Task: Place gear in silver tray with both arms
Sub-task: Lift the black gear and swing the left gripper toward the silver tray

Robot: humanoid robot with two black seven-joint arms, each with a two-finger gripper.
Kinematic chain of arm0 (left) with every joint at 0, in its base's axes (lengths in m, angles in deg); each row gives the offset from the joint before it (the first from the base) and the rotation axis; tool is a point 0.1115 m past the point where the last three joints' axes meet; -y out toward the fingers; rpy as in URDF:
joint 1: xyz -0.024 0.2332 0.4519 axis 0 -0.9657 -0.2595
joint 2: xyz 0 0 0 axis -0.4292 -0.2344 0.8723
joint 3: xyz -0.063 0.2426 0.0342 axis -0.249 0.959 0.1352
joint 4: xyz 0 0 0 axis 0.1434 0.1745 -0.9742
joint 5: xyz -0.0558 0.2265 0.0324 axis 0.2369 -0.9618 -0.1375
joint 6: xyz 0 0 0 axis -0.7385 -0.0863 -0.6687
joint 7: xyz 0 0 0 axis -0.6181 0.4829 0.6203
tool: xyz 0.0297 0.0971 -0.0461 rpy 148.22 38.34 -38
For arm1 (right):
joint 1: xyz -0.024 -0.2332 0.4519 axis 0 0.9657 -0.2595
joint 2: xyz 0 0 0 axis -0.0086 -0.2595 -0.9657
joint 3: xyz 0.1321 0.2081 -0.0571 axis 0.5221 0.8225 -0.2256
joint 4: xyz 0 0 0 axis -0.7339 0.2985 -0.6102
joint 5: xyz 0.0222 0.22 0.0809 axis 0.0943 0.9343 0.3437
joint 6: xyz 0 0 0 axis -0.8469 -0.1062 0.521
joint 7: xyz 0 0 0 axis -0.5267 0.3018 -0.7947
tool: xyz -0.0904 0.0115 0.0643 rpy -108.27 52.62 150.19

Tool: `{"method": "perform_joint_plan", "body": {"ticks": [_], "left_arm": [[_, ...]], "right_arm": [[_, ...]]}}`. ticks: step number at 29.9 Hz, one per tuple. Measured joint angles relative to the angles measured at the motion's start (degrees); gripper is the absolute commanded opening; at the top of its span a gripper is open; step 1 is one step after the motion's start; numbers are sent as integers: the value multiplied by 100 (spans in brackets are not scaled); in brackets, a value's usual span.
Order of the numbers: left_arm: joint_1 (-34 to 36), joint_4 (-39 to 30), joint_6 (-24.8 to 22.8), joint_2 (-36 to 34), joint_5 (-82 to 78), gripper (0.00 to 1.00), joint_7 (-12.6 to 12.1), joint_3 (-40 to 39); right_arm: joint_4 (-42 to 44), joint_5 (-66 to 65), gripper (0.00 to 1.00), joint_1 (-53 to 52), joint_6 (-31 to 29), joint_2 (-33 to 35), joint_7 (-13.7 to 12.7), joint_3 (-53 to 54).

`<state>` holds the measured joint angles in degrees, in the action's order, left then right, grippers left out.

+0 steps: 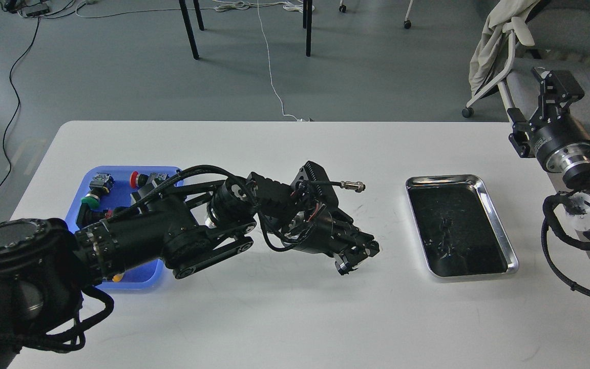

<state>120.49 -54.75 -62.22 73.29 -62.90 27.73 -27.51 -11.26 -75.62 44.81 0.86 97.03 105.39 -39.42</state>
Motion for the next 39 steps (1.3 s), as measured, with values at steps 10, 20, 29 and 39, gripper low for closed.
{"method": "perform_joint_plan", "body": {"ticks": [10,20,29,39], "left_arm": [[-95,652,104,71,-16,11,0,-6],[-173,1008,176,71,-16,11,1,-14],[-173,1155,181,71,-5,23,1,-25],[-172,1157,167,71,58,30,1,-99]], "right_arm": [[140,-1,94,-68,-14,-209,0,-6],[143,-9,94,-75,-13,-206,0,-21],[144,-40,94,-49,-13,-202,0,-22],[139,-128,94,-54,-12,-171,0,-22]]}}
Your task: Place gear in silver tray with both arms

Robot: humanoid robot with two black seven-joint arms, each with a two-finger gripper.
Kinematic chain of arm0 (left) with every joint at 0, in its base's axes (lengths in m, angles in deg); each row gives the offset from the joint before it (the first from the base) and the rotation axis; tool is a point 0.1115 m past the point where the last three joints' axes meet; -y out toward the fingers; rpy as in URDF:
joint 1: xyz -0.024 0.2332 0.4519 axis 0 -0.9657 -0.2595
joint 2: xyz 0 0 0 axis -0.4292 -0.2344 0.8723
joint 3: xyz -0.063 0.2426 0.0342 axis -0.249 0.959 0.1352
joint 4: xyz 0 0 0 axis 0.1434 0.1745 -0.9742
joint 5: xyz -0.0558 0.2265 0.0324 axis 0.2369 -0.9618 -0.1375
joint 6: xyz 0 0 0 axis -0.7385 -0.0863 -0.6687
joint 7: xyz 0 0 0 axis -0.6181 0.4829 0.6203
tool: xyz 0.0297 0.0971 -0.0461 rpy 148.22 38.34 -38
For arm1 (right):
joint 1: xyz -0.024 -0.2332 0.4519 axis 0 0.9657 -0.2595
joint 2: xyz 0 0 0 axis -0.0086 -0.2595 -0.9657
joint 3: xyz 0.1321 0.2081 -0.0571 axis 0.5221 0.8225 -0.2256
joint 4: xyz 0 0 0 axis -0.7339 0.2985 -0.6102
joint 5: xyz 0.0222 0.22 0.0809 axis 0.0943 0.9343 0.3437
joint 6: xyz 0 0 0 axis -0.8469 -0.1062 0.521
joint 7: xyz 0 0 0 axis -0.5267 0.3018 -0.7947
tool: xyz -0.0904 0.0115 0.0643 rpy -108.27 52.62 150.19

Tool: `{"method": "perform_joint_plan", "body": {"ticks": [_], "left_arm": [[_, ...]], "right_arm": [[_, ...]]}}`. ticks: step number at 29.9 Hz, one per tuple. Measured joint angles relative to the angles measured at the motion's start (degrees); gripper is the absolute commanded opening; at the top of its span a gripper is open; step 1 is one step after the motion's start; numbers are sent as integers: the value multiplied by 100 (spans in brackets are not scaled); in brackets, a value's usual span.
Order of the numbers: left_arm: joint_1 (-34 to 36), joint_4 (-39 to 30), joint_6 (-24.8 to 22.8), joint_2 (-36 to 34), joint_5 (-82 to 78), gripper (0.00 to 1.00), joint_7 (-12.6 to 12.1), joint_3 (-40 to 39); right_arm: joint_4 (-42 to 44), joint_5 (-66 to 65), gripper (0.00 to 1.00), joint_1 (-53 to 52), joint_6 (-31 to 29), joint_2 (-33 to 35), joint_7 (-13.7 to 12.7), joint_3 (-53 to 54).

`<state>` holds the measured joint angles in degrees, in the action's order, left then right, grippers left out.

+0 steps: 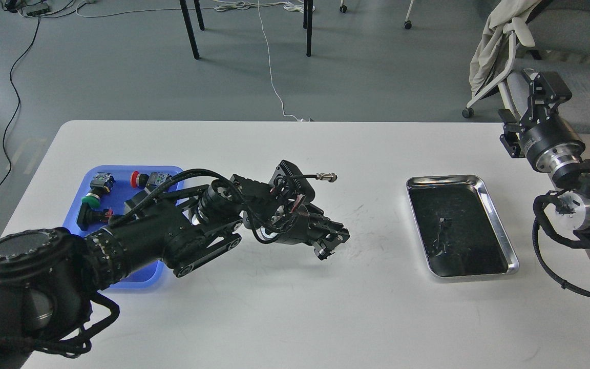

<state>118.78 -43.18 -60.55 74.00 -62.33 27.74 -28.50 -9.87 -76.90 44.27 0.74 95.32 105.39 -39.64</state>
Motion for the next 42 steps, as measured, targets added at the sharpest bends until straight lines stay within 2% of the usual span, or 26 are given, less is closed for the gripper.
{"method": "perform_joint_plan", "body": {"ticks": [5,8,9,16,25,32,36,42], "left_arm": [[12,-14,0,0,12,34,0,-4],[12,-31,0,0,16,49,0,-9],[12,-33,0,0,22,51,0,-13],[24,-52,15,-1,182,58,0,-305],[367,-249,15,-22,660,66,2,-570],[604,-282,14,-555,1224,73,0,-644],[661,-291,14,-986,1681,85,0,-737],[660,-299,20,-1675,2525,93,0,-1001]], "right_arm": [[0,-9,94,0,-15,24,0,0],[1,-22,94,0,-17,24,0,0],[1,-26,94,-1,-17,20,0,0],[-29,-27,94,-187,-18,12,0,0],[-88,-21,94,-381,-18,-5,0,5],[-280,-15,94,-529,-14,-30,0,10],[-428,-66,94,-710,-16,40,-19,-55],[-686,-177,94,-1236,-27,73,-117,-773]]}}
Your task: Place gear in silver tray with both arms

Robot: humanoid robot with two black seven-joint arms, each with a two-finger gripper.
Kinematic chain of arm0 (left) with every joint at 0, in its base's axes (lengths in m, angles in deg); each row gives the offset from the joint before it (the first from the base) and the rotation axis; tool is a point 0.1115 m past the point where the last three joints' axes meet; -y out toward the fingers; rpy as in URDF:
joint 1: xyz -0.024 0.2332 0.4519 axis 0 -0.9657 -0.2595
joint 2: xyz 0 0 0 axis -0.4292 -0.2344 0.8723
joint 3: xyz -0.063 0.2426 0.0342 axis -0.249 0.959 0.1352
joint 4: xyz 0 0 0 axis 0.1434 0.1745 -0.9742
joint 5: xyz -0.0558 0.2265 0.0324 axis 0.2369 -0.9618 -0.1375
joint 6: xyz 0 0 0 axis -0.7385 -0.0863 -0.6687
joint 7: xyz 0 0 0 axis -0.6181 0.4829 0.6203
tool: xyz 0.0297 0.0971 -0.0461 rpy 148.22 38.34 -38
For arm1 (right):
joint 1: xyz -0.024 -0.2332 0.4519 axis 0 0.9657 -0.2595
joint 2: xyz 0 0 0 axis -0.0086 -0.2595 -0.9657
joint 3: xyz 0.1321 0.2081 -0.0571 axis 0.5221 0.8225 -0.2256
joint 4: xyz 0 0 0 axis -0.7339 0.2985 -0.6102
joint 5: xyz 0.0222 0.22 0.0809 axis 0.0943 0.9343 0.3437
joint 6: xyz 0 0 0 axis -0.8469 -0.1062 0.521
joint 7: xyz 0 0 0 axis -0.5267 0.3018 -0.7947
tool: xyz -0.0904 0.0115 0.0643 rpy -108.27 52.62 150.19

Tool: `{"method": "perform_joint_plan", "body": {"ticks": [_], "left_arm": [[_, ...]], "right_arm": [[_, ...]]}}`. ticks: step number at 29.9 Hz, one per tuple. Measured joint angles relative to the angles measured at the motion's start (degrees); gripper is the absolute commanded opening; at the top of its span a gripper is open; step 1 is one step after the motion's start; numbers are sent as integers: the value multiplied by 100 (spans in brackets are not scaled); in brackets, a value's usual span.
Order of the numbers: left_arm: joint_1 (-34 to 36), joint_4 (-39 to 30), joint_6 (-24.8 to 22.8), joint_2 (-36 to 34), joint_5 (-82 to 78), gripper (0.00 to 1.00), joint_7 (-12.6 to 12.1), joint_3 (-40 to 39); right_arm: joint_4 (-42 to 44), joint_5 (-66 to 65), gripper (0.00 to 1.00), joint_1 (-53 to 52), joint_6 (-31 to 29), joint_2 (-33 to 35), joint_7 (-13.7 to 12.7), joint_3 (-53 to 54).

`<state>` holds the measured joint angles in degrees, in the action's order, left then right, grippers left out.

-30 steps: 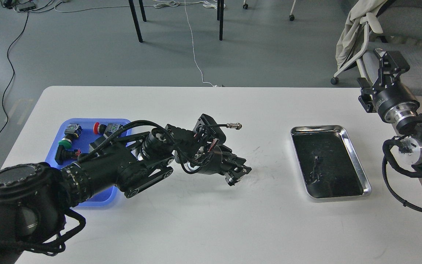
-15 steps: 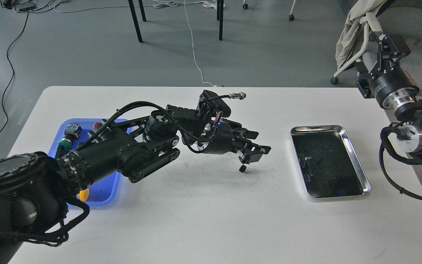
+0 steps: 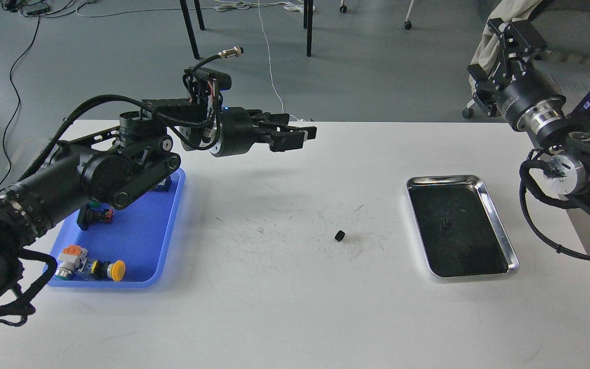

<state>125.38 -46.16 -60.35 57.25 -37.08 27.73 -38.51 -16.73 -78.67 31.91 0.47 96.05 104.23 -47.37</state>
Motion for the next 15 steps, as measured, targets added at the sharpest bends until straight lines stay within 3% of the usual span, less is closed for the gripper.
{"method": "perform_joint_plan", "body": {"ticks": [7,15], "left_arm": [[-208,1,398,-755,1517,98,0,61],[-693,114,499,-1307,2679,98,0,38]], "right_arm": [[-260,-26,94,-377,-9,72,-47,-376],[-702,-511,94,-1158,-22,122,-337,-1516]]}}
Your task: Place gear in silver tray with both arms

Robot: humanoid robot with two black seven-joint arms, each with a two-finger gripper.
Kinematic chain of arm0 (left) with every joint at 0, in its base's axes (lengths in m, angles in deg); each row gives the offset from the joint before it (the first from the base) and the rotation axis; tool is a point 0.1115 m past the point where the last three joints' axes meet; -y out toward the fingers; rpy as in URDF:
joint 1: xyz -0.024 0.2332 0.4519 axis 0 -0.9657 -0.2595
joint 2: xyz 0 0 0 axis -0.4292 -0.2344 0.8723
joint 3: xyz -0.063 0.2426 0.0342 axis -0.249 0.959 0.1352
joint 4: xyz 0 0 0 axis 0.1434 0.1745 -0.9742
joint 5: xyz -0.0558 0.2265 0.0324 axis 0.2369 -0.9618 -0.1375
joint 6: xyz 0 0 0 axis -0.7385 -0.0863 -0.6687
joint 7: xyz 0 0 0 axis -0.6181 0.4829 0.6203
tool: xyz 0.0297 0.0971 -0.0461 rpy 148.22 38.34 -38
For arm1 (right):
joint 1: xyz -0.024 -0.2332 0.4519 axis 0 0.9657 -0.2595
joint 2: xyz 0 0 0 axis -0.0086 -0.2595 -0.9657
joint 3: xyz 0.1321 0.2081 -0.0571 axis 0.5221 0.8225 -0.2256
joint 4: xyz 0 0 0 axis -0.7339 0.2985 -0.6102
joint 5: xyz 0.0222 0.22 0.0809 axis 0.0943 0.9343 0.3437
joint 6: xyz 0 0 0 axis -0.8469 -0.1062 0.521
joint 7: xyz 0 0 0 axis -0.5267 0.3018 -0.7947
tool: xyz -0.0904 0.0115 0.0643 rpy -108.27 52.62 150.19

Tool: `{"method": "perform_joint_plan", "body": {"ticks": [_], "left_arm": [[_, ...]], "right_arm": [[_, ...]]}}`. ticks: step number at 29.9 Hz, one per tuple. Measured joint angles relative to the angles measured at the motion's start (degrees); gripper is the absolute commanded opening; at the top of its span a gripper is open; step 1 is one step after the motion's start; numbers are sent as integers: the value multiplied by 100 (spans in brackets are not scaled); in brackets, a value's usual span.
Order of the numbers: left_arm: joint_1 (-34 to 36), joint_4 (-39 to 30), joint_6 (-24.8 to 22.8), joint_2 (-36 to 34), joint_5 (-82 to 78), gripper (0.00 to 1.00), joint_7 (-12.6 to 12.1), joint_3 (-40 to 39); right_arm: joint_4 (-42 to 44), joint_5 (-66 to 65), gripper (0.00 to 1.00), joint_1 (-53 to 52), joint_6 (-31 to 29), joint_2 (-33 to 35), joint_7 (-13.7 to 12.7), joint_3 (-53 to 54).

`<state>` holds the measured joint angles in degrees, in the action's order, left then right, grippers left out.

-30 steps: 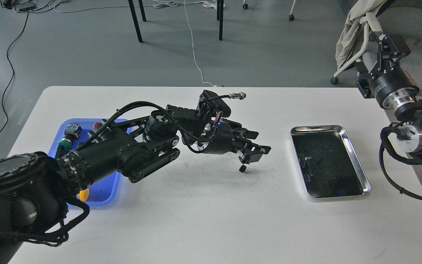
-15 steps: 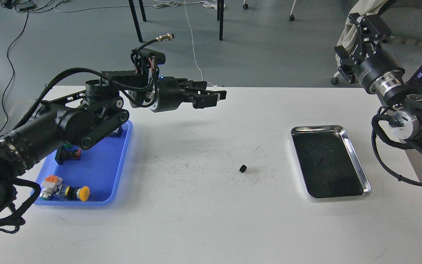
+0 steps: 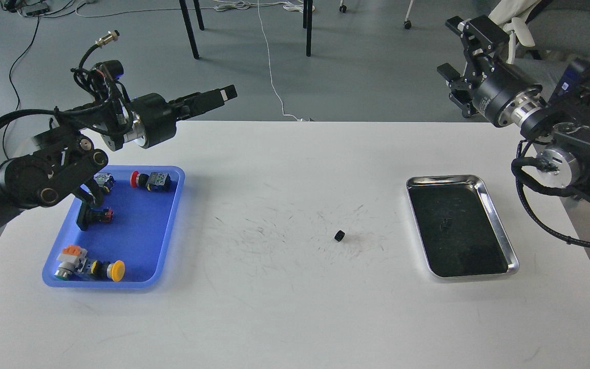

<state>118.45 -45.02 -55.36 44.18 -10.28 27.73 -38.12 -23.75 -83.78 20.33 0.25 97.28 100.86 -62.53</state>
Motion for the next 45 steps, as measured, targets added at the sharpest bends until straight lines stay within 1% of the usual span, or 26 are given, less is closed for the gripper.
{"method": "perform_joint_plan", "body": {"ticks": [6,9,14,20,24,29,31,34,36,42,45], "left_arm": [[-181,202,45,-214,888,98,0,-5],[-218,336,46,-277,1203,98,0,-6],[-235,732,41,-266,1565,98,0,-12],[-235,884,2,-286,2389,98,0,0],[-365,979,-64,-293,2947,98,0,13],[-494,1004,-181,-314,3653,98,-9,14],[-562,1006,-216,-332,3953,98,-187,3],[-622,1012,-230,-348,4373,98,-535,-4],[-641,1012,-261,-374,4661,98,-658,-29],[-656,1057,-599,-484,5379,99,-708,-67],[-656,1069,-667,-491,5509,99,-708,-82]], "right_arm": [[-333,-506,94,-766,-4,0,-173,-1130],[-518,-839,94,-1123,-20,0,-205,-1626],[-795,-1297,94,-1605,-206,0,-225,-2318],[-925,-1796,94,-2007,-450,-32,-237,-2900],[-931,-2617,93,-2124,-613,-91,-244,-3164],[-921,-3758,93,-2142,-830,-182,-254,-3226],[-905,-4165,93,-2142,-856,-236,-255,-3231],[-884,-4516,93,-2146,-882,-323,-255,-3232],[-884,-4668,93,-2154,-931,-390,-254,-3236],[-811,-5541,93,-2198,-1112,-466,-203,-3239],[-775,-5967,92,-2216,-1194,-489,-147,-3240]]}}
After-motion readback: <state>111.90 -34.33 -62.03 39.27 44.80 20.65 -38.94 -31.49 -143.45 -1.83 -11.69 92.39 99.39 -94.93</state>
